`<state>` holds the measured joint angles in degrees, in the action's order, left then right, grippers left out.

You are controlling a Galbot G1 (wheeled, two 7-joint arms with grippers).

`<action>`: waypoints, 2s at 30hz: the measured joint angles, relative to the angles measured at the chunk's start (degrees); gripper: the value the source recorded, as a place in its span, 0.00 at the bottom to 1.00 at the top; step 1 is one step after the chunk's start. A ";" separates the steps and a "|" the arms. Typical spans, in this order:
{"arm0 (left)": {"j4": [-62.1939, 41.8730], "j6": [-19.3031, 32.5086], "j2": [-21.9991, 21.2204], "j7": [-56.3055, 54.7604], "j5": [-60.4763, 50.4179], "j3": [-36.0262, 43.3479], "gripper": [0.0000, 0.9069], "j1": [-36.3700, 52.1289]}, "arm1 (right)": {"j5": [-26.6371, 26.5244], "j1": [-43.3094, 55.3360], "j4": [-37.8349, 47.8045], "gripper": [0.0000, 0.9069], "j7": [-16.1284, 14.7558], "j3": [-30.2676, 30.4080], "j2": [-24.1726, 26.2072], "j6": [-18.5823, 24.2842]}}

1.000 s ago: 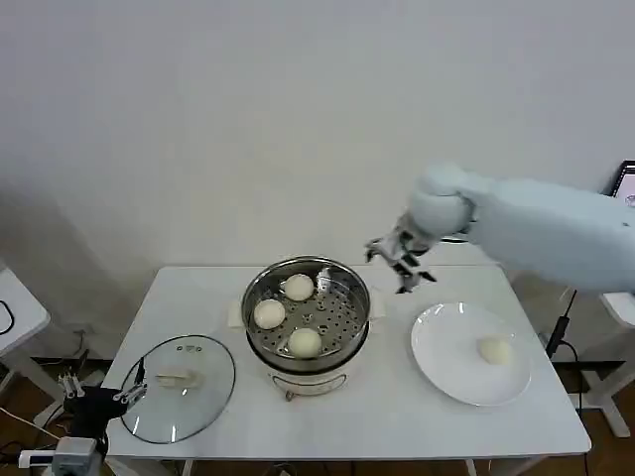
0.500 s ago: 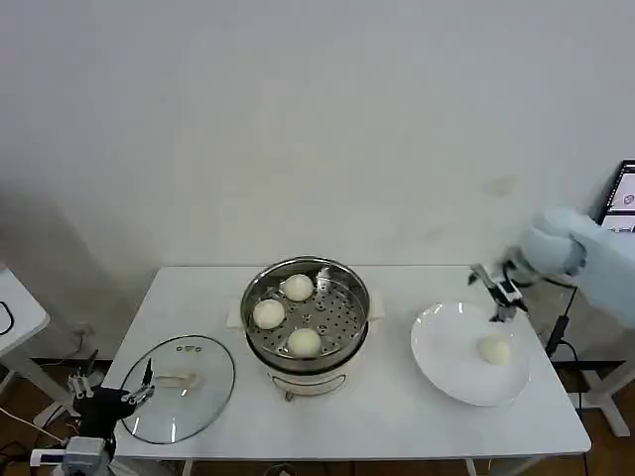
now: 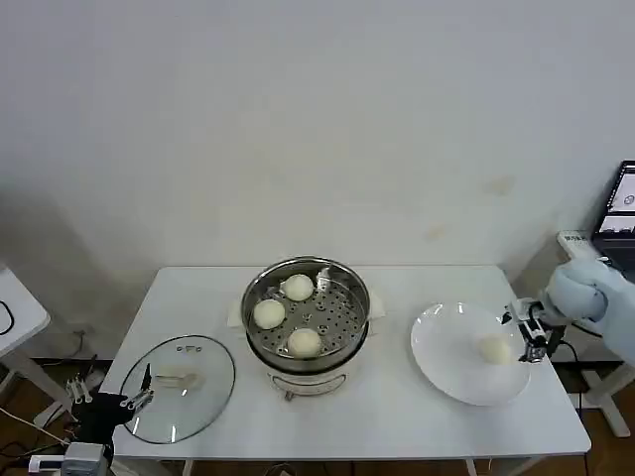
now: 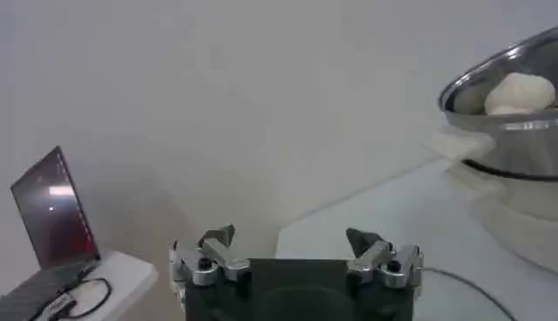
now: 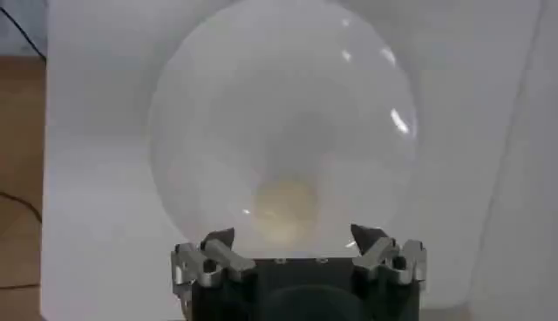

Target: Take steamed baozi put them in steamer then cover it.

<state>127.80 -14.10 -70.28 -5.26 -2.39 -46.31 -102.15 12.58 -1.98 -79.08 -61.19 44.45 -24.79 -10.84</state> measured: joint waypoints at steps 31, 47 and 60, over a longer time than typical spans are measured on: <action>-1.91 -0.02 0.35 0.03 0.06 -0.40 1.00 0.71 | 3.44 -8.40 16.57 0.70 1.83 -9.32 -11.98 1.27; -1.44 0.02 0.14 -0.01 -0.05 -0.26 1.00 0.39 | 2.59 -6.62 15.09 0.66 1.15 -8.41 -11.54 0.36; -1.31 -0.17 0.16 0.03 -0.53 0.26 1.00 1.15 | -5.09 10.48 5.47 0.67 1.63 2.19 -10.64 -3.55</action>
<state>126.49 -14.27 -70.13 -5.23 -2.93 -46.05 -101.00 7.48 8.49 -73.61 -59.56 46.64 -35.43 -14.39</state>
